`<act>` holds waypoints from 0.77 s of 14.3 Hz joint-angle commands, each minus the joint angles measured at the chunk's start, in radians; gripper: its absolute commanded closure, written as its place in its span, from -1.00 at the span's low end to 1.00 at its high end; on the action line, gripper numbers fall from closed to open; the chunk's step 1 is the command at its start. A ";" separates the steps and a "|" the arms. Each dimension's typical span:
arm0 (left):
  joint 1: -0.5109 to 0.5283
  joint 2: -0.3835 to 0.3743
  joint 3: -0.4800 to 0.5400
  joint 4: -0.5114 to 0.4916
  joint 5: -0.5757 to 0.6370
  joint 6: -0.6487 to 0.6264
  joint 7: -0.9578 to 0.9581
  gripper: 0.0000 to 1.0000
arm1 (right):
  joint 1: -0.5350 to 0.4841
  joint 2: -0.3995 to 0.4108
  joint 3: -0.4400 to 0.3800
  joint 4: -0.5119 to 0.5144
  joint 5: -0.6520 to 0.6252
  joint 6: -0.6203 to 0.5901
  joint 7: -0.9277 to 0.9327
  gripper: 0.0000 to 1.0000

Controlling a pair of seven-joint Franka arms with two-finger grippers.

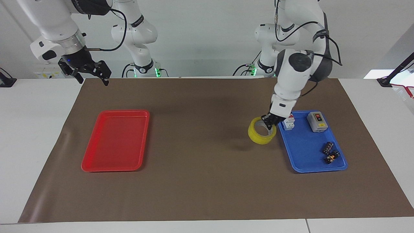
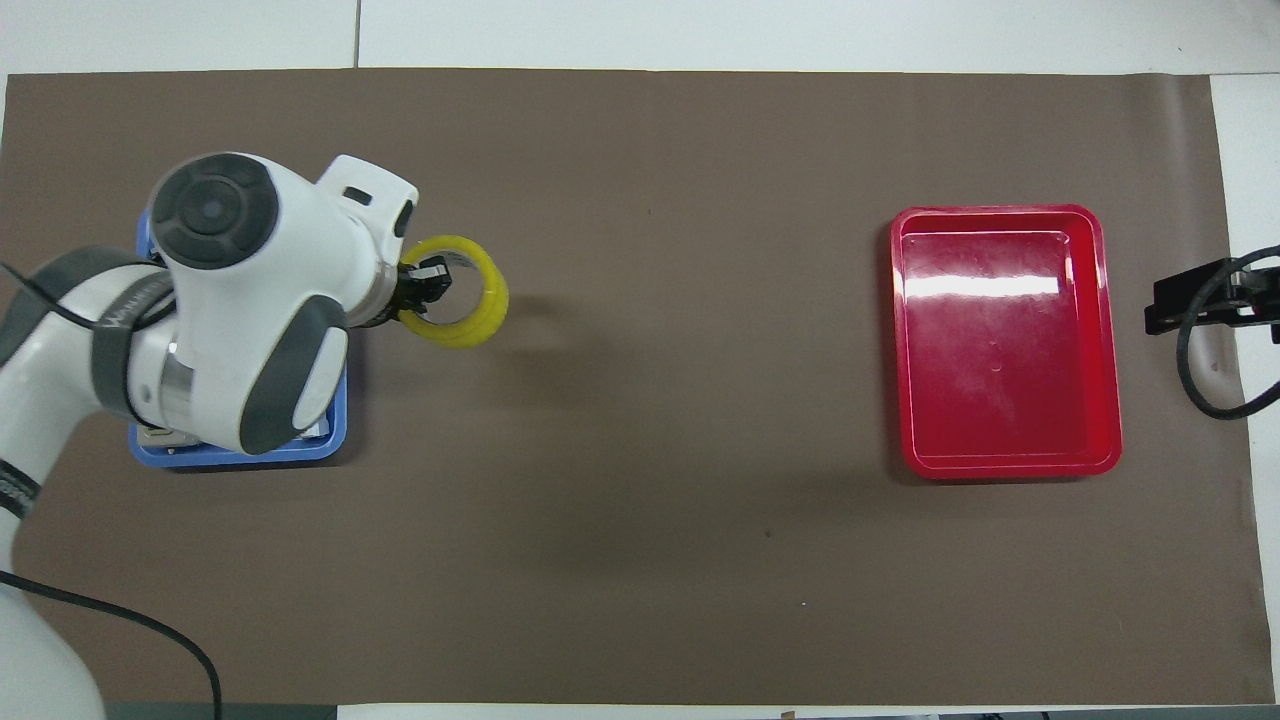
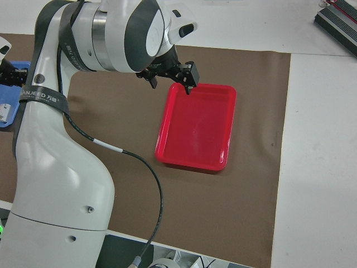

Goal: Place and move tape with both arms
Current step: 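Lift the tape with the left gripper and carry it toward the table center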

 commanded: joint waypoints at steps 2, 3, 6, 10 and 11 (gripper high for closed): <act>-0.136 0.043 0.017 -0.019 0.038 0.077 -0.178 1.00 | -0.013 0.007 -0.001 0.013 0.003 -0.011 -0.029 -1.00; -0.161 0.066 0.017 -0.019 0.038 0.103 -0.198 1.00 | -0.016 0.007 -0.001 0.013 0.004 -0.010 -0.028 -1.00; -0.222 0.117 0.017 -0.020 0.038 0.140 -0.231 1.00 | -0.016 0.004 -0.001 0.004 0.004 -0.008 -0.022 -1.00; -0.281 0.151 0.017 -0.034 0.039 0.154 -0.231 1.00 | -0.009 0.002 -0.001 0.002 0.003 -0.007 -0.034 -1.00; -0.282 0.151 0.017 -0.040 0.039 0.153 -0.231 1.00 | -0.004 0.002 -0.001 0.002 0.001 -0.007 -0.049 -1.00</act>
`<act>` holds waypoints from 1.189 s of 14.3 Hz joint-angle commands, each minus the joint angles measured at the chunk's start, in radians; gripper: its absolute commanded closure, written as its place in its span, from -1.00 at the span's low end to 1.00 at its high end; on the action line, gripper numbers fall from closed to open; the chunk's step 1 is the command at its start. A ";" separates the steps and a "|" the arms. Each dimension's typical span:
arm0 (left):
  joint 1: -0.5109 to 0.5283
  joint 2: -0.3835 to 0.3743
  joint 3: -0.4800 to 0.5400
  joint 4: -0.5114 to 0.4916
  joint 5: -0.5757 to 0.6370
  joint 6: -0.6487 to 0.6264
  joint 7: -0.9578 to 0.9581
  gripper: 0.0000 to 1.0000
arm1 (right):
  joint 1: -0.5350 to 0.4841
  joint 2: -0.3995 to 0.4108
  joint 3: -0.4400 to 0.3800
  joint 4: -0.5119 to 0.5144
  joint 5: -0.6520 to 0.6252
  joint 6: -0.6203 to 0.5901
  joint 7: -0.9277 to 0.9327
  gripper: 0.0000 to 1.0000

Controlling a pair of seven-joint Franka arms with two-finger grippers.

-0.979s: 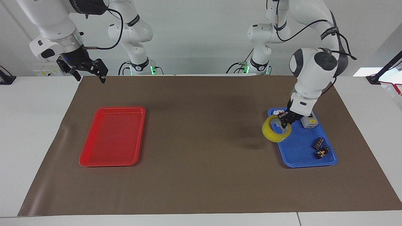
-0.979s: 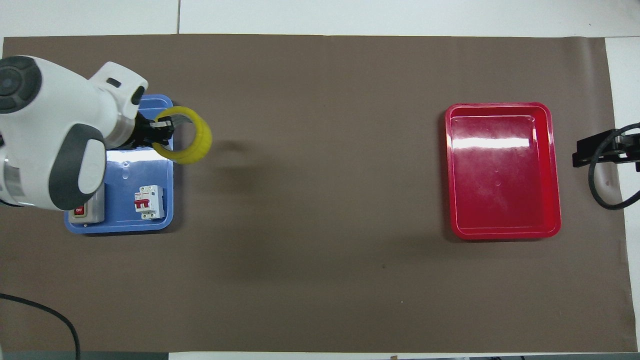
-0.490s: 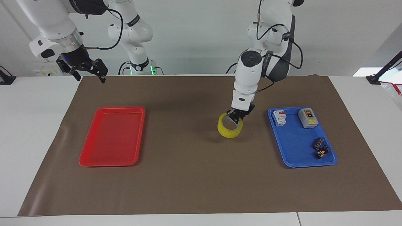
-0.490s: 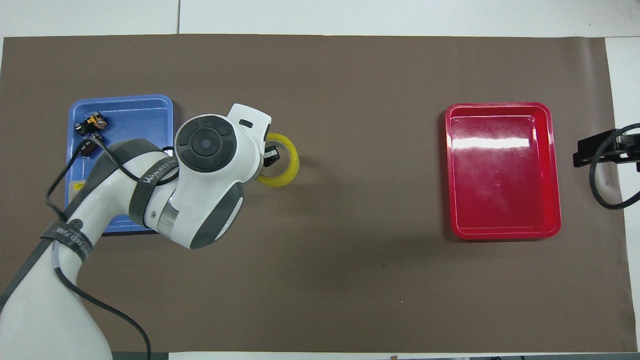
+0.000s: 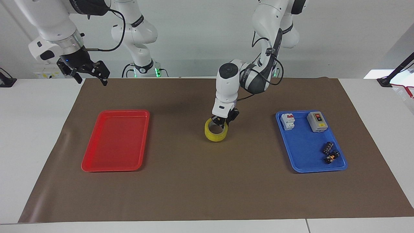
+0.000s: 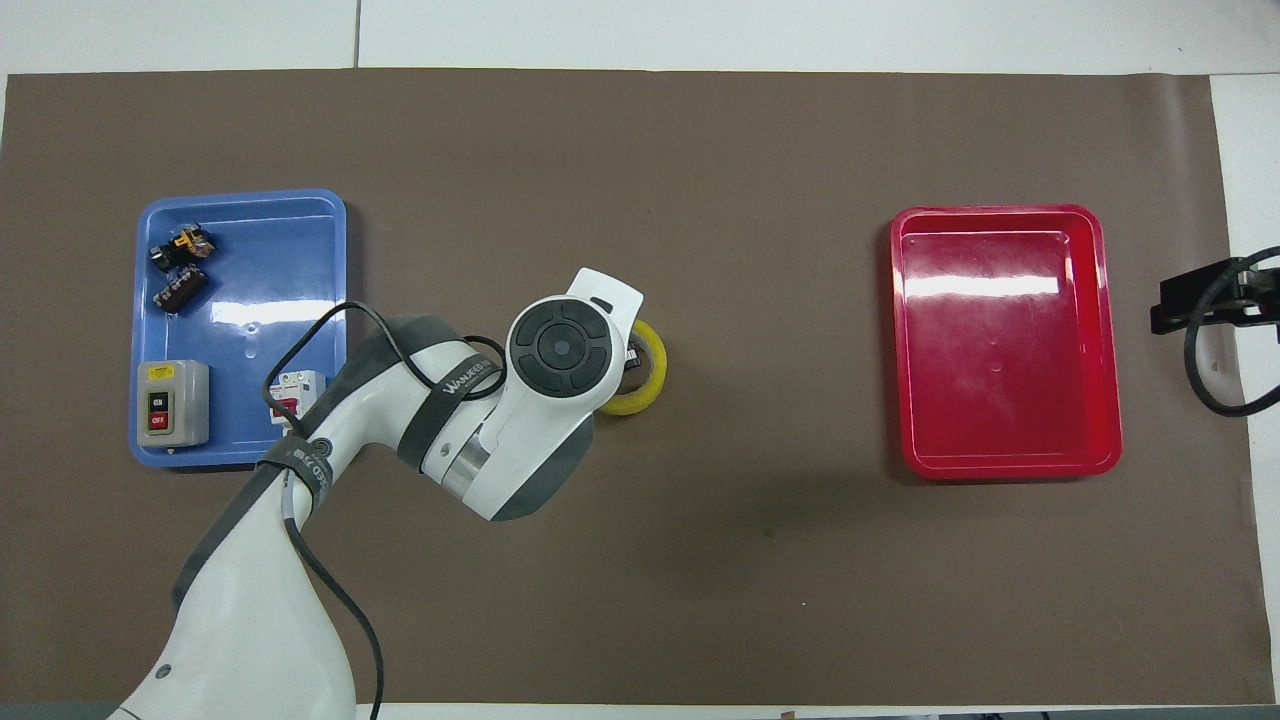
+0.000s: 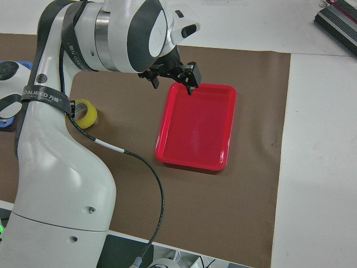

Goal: Place and move tape with both arms
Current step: 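Lift the tape with the left gripper and carry it toward the table center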

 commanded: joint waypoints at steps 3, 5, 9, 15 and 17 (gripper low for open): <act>-0.042 -0.009 0.017 -0.031 0.029 0.032 -0.022 1.00 | -0.003 -0.003 0.005 -0.011 0.001 0.022 -0.082 -1.00; -0.062 -0.008 0.016 -0.035 0.029 0.059 -0.022 1.00 | -0.003 -0.004 0.005 -0.018 0.001 0.033 -0.082 -1.00; -0.075 -0.002 0.016 -0.040 0.029 0.116 -0.022 1.00 | -0.003 -0.014 0.005 -0.036 0.001 0.030 -0.071 -1.00; -0.038 -0.023 0.016 -0.042 0.029 0.139 -0.010 -1.00 | -0.008 -0.014 0.005 -0.038 0.001 0.035 -0.074 -1.00; 0.003 -0.052 0.016 -0.042 0.029 0.121 0.008 -1.00 | -0.006 -0.015 0.005 -0.041 0.001 0.030 -0.071 -1.00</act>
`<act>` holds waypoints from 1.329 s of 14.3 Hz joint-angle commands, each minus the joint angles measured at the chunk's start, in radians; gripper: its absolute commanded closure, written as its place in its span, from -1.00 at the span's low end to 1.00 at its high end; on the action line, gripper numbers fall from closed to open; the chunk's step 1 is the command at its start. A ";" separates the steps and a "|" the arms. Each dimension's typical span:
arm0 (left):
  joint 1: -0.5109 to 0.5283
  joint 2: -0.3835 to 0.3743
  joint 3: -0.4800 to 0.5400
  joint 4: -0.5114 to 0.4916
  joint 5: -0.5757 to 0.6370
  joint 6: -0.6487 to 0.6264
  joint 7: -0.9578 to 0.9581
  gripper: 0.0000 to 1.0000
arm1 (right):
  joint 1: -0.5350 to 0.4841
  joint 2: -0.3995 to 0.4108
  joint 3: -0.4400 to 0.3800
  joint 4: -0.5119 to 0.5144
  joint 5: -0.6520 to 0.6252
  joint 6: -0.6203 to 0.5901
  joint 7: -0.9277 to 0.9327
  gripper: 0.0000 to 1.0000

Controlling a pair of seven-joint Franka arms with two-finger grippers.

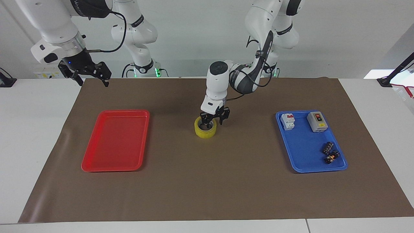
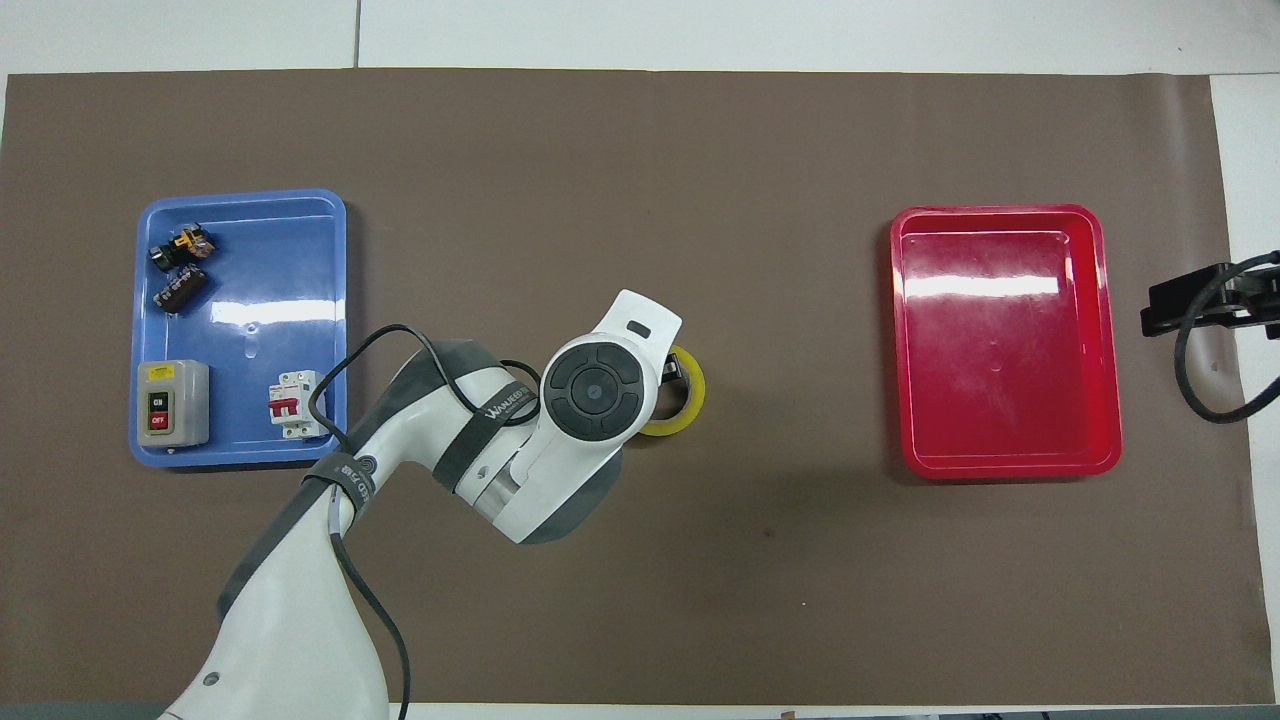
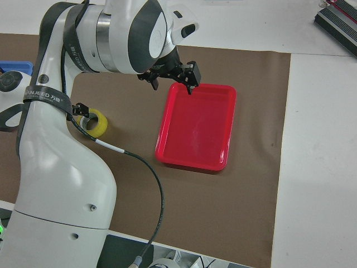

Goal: Place and move tape with both arms
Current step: 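Set the tape down while the right gripper reaches toward it, then grasp the tape with the right gripper while the left gripper withdraws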

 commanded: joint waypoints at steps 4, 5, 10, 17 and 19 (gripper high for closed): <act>0.150 -0.122 0.002 -0.017 0.027 -0.113 0.163 -1.00 | 0.010 -0.029 0.008 -0.055 0.003 0.051 -0.029 -1.00; 0.186 -0.145 0.002 -0.017 0.024 -0.132 0.229 -1.00 | 0.056 -0.031 0.010 -0.085 0.004 0.089 -0.027 -1.00; 0.343 -0.217 0.005 0.000 0.016 -0.237 0.494 -1.00 | 0.309 0.081 0.011 -0.165 0.007 0.291 0.123 -1.00; 0.552 -0.262 0.014 0.165 -0.096 -0.470 0.744 -1.00 | 0.507 0.182 0.011 -0.378 0.007 0.656 0.428 -1.00; 0.587 -0.260 0.014 0.231 -0.097 -0.558 0.795 -1.00 | 0.540 0.205 0.011 -0.391 0.007 0.726 0.488 -1.00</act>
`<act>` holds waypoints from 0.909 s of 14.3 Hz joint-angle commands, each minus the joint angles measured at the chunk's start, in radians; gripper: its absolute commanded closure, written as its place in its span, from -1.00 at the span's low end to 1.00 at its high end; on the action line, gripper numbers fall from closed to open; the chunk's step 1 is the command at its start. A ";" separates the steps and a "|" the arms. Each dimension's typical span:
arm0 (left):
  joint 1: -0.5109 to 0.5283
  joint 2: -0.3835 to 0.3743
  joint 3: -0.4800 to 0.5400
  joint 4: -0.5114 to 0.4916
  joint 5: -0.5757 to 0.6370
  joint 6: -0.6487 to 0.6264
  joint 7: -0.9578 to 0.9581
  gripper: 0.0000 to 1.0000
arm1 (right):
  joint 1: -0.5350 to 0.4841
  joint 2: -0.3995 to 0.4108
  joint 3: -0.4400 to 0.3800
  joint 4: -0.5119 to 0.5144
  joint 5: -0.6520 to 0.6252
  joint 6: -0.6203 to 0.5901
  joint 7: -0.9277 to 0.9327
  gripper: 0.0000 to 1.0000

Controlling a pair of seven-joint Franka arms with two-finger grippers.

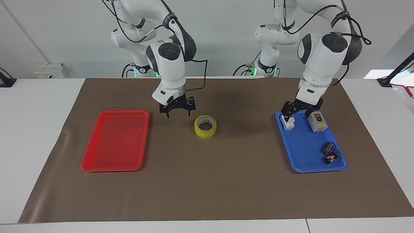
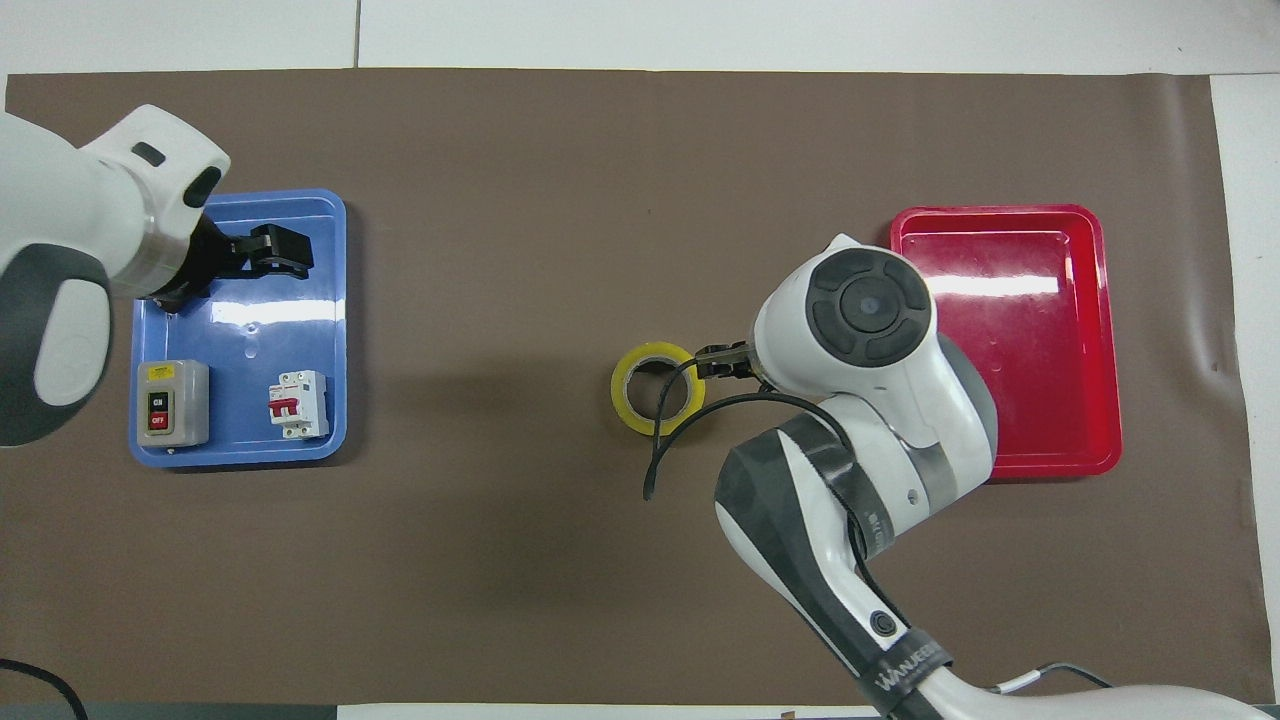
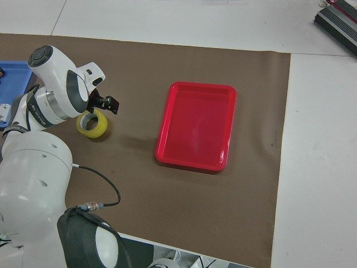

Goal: Place and move tape with both arms
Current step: 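Grasp the tape with the right gripper while the left gripper withdraws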

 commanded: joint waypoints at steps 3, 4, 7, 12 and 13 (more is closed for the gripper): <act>0.072 0.012 -0.003 0.143 -0.034 -0.176 0.095 -1.00 | 0.027 0.038 -0.007 -0.030 0.003 0.125 0.062 -1.00; 0.094 0.013 -0.002 0.161 -0.049 -0.204 0.101 -1.00 | 0.038 0.041 -0.007 -0.031 0.003 0.129 0.057 -1.00; 0.115 -0.008 -0.003 0.143 -0.057 -0.222 0.149 -1.00 | 0.041 0.061 -0.007 -0.040 0.001 0.173 0.021 -1.00; 0.115 -0.068 -0.002 0.060 -0.056 -0.216 0.161 -1.00 | 0.050 0.124 -0.007 -0.039 0.001 0.237 -0.021 -1.00; 0.115 -0.068 -0.002 0.060 -0.056 -0.216 0.161 -1.00 | 0.049 0.141 -0.007 -0.040 0.001 0.248 -0.036 -1.00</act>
